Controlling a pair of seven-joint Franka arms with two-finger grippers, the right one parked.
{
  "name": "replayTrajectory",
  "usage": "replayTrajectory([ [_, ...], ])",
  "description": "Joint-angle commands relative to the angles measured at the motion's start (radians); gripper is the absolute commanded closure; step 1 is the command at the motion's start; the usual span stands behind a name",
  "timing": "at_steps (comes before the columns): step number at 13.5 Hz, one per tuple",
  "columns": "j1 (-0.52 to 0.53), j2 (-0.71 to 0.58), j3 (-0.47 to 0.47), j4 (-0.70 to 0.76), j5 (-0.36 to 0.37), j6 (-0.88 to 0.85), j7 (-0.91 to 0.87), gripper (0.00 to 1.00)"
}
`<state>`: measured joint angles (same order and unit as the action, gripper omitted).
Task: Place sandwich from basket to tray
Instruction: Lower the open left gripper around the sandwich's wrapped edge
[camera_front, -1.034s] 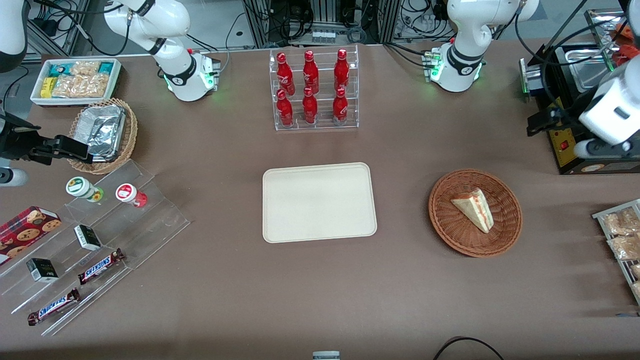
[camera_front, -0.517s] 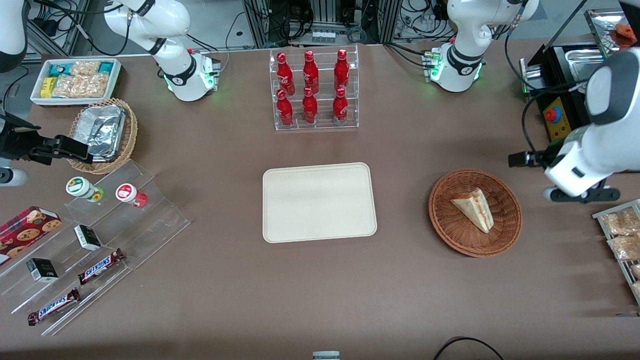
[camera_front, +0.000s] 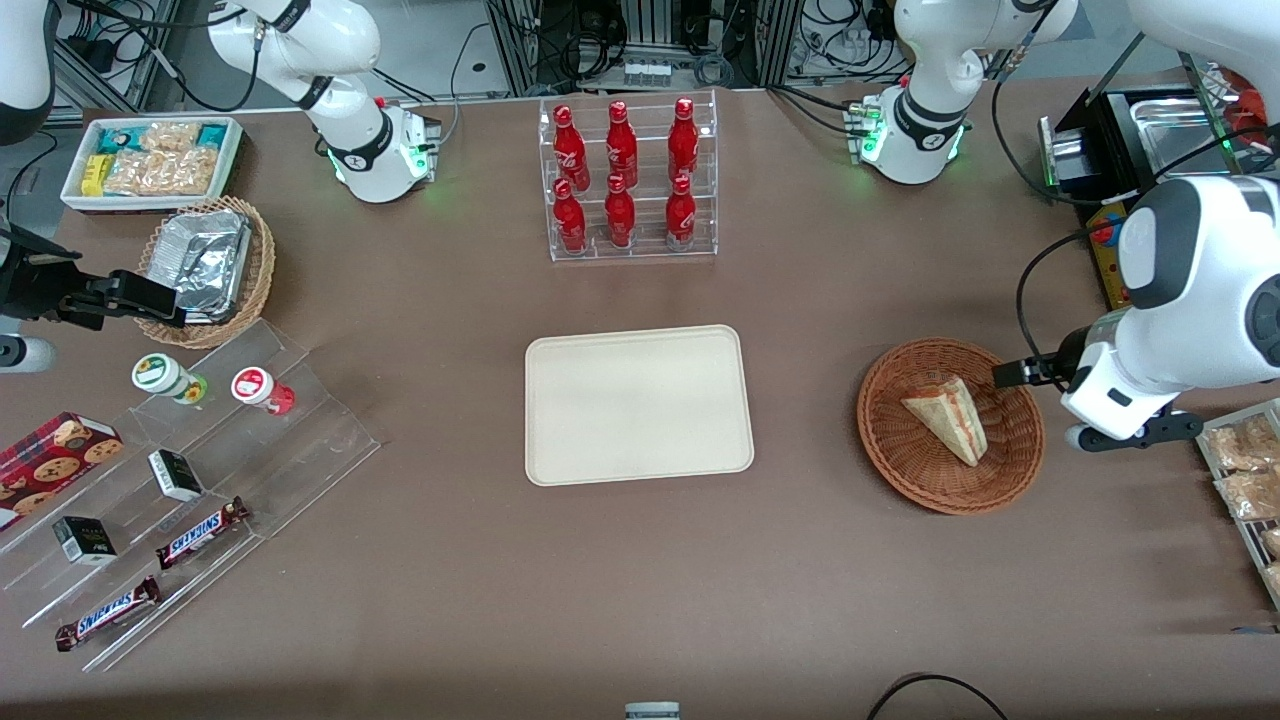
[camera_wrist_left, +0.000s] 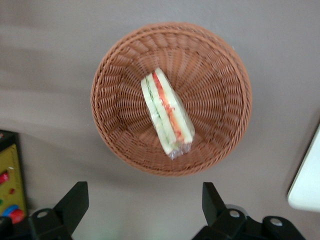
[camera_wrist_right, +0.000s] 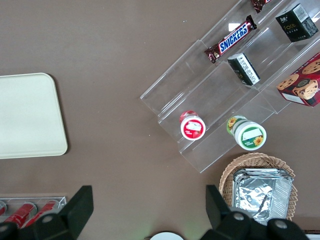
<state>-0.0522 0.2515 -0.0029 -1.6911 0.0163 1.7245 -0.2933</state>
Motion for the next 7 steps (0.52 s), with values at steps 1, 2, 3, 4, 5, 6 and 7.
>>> replayTrajectory([
  [1,-0.012,-0.024,0.004,-0.106,0.014,0.122,-0.153,0.00],
  [2,-0.014,-0.062,0.004,-0.187,0.014,0.198,-0.159,0.00],
  [3,-0.014,-0.096,0.004,-0.270,0.013,0.286,-0.162,0.00],
  [4,-0.017,-0.107,0.003,-0.318,0.013,0.341,-0.179,0.00],
  [5,-0.021,-0.098,0.000,-0.324,0.014,0.363,-0.229,0.00],
  [6,-0.038,-0.083,0.000,-0.323,0.014,0.372,-0.283,0.00],
  [7,-0.046,-0.083,-0.002,-0.323,0.014,0.372,-0.315,0.00],
])
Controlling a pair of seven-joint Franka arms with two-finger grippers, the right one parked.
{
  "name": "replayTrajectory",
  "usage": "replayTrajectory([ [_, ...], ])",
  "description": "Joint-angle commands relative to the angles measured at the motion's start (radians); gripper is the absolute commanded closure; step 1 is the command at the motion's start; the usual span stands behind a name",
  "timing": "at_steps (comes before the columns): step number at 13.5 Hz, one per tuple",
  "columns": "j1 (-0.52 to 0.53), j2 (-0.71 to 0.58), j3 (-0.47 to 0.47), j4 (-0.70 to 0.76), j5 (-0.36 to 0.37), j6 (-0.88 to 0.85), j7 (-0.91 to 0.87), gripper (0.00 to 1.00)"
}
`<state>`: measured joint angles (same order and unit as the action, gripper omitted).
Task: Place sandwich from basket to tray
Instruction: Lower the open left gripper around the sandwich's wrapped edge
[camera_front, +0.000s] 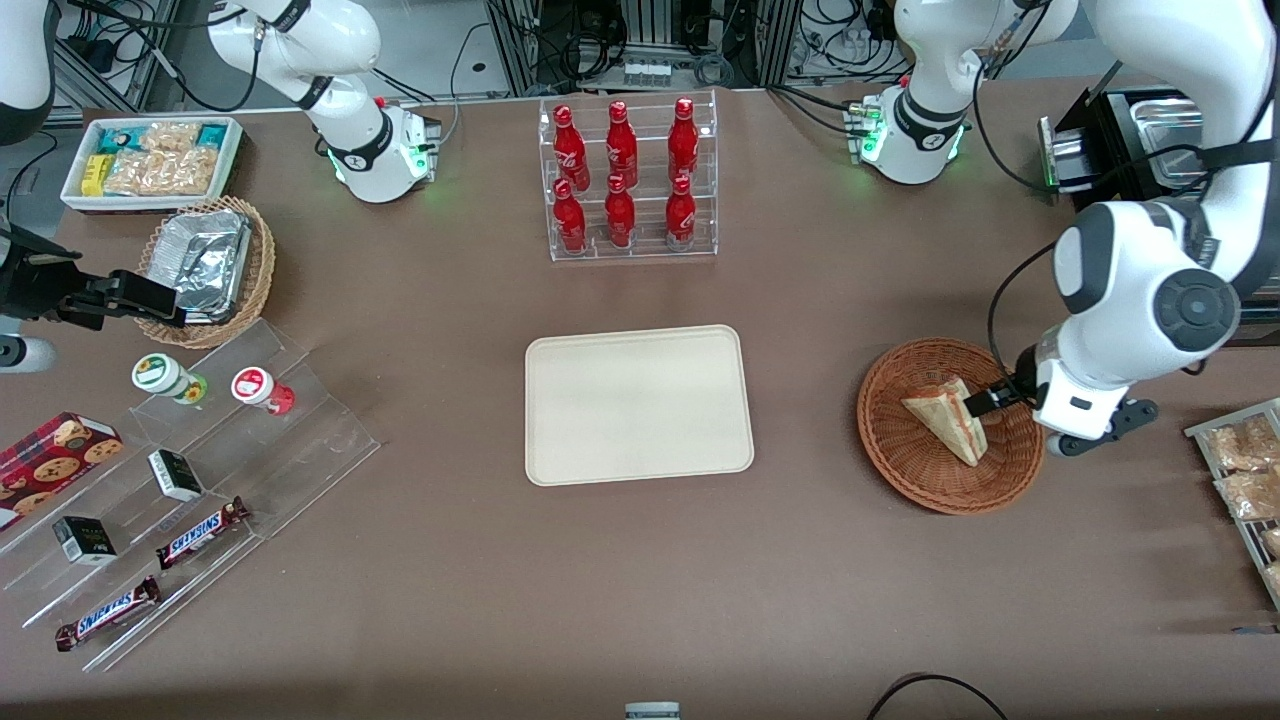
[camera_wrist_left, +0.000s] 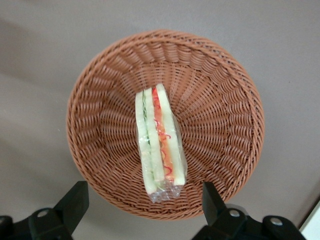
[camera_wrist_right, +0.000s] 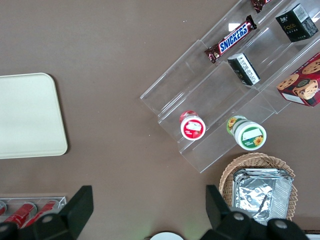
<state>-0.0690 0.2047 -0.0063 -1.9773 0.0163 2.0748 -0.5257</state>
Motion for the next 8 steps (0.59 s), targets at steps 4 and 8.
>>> replayTrajectory([
  [4,-0.074,-0.044,0.002,-0.047,0.016,0.016,-0.229,0.00],
  [8,-0.071,-0.044,0.003,-0.063,0.024,0.022,-0.223,0.00],
])
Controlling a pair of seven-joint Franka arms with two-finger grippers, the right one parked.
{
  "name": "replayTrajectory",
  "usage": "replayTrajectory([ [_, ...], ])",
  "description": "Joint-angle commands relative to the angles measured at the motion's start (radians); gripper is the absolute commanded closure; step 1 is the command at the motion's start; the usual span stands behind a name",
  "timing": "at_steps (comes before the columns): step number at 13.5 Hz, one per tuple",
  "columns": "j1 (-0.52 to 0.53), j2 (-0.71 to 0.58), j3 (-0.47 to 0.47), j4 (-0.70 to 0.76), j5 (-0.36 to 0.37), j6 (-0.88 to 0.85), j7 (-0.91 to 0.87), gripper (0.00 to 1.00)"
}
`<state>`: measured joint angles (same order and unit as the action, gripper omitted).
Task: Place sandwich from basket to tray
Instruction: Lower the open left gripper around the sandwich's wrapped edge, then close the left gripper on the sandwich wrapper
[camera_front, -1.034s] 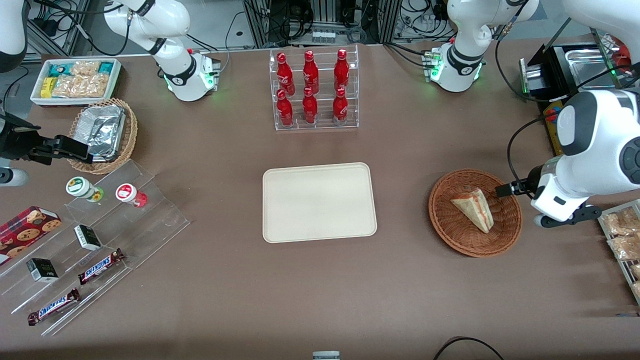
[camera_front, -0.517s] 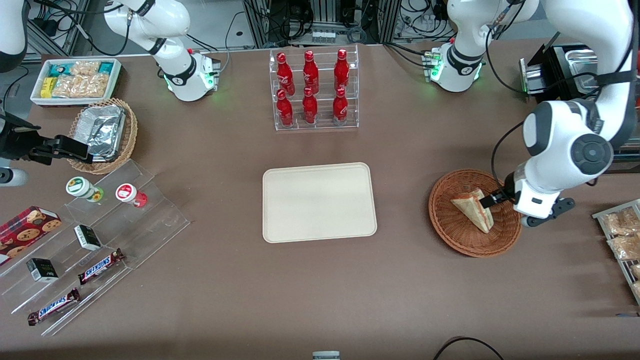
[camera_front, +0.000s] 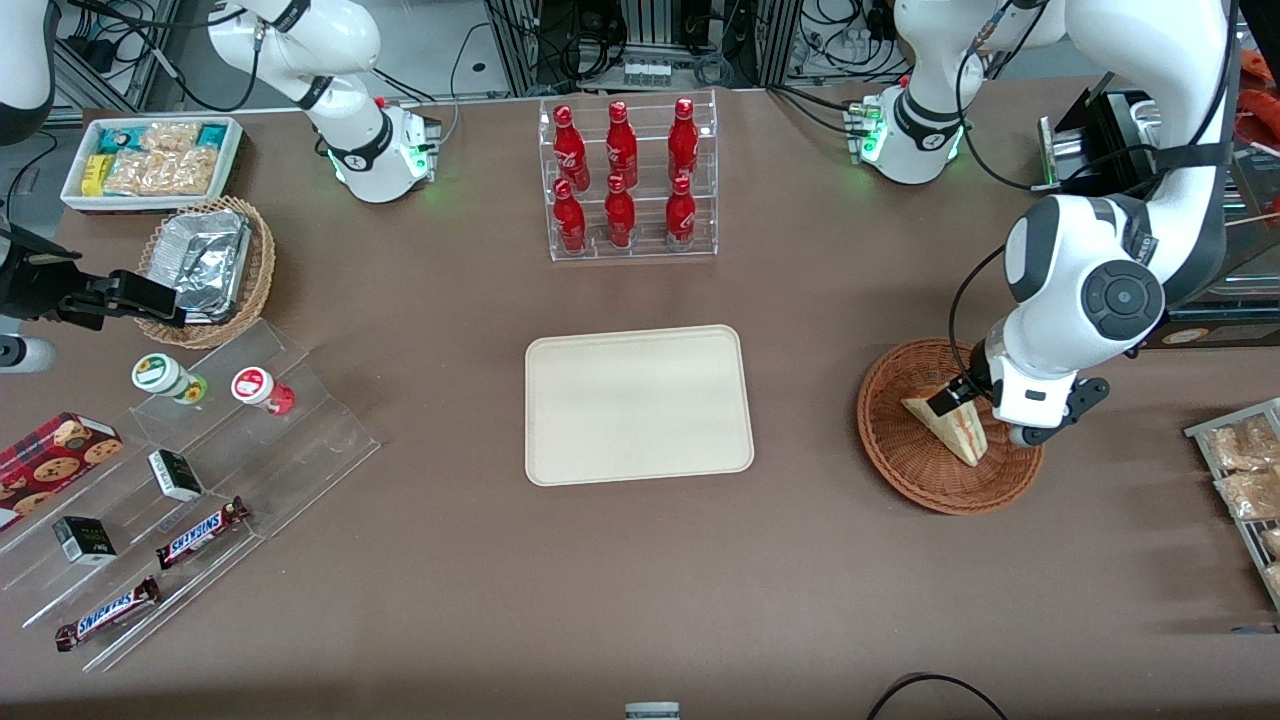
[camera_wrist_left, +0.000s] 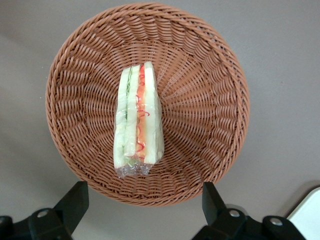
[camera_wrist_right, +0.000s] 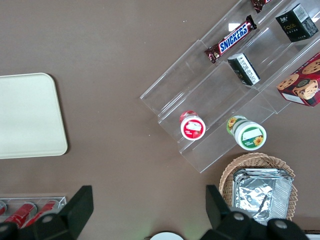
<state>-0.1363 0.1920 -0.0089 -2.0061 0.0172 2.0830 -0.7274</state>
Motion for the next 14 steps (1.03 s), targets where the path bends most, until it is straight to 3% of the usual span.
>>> replayTrajectory([
  [1,0.001,-0.032,0.006,-0.048,0.035,0.025,-0.021,0.00],
  [8,0.026,-0.031,0.012,-0.183,0.036,0.227,-0.024,0.00],
  [14,0.026,-0.002,0.012,-0.191,0.035,0.255,-0.038,0.00],
])
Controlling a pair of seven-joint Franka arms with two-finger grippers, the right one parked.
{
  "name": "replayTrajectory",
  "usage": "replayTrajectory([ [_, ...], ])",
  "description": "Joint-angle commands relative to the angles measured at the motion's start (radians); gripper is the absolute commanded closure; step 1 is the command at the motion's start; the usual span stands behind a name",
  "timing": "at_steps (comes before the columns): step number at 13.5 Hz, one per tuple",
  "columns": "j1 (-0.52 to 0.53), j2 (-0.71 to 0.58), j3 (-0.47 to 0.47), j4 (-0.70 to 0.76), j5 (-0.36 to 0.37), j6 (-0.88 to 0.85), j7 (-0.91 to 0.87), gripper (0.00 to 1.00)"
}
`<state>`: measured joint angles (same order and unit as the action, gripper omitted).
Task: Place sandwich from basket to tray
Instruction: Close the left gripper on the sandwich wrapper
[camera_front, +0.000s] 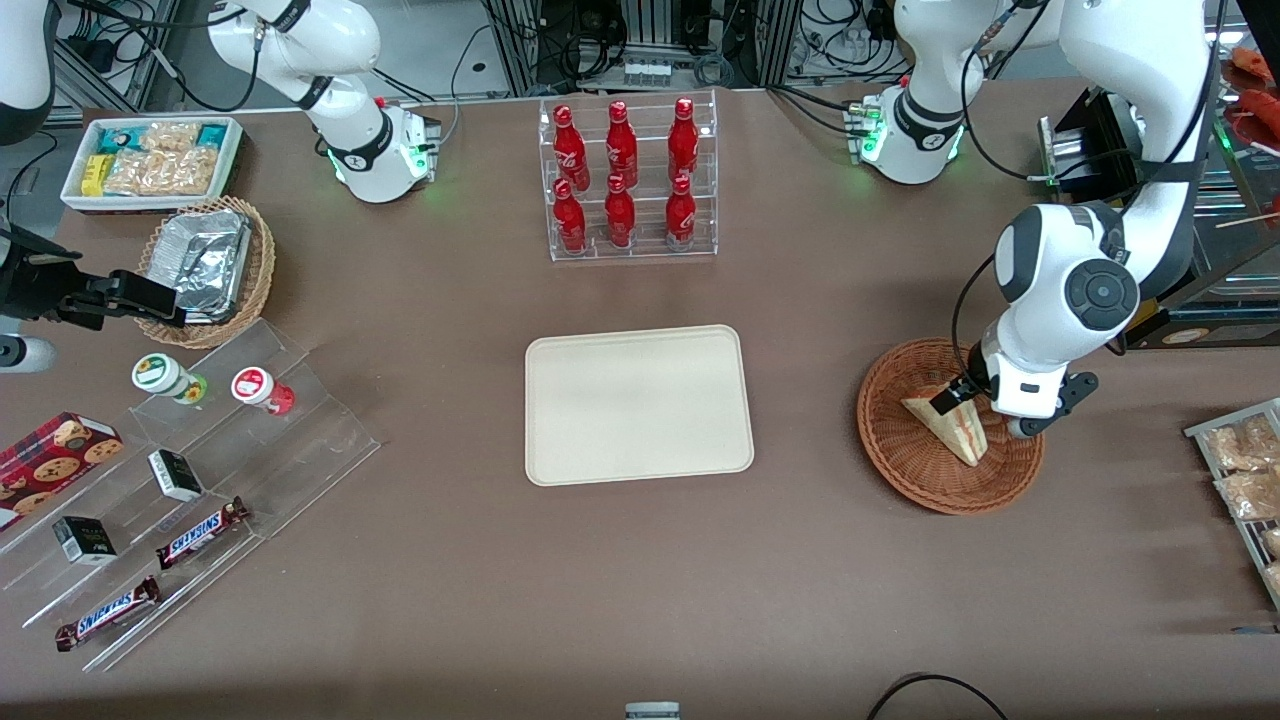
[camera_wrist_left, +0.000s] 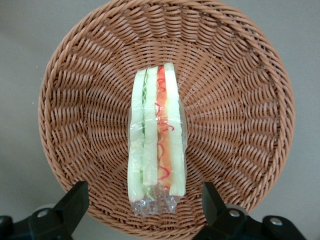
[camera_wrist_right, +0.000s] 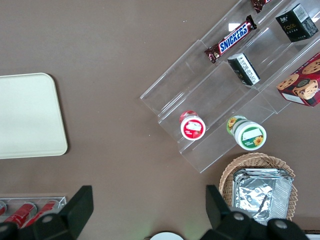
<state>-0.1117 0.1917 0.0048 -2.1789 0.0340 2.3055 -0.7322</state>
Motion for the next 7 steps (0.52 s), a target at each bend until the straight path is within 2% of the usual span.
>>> replayTrajectory([
  [1,0.001,0.003,-0.002,-0.022,0.018,0.046,-0.039,0.00],
  [7,0.001,0.037,-0.002,-0.027,0.017,0.084,-0.053,0.00],
])
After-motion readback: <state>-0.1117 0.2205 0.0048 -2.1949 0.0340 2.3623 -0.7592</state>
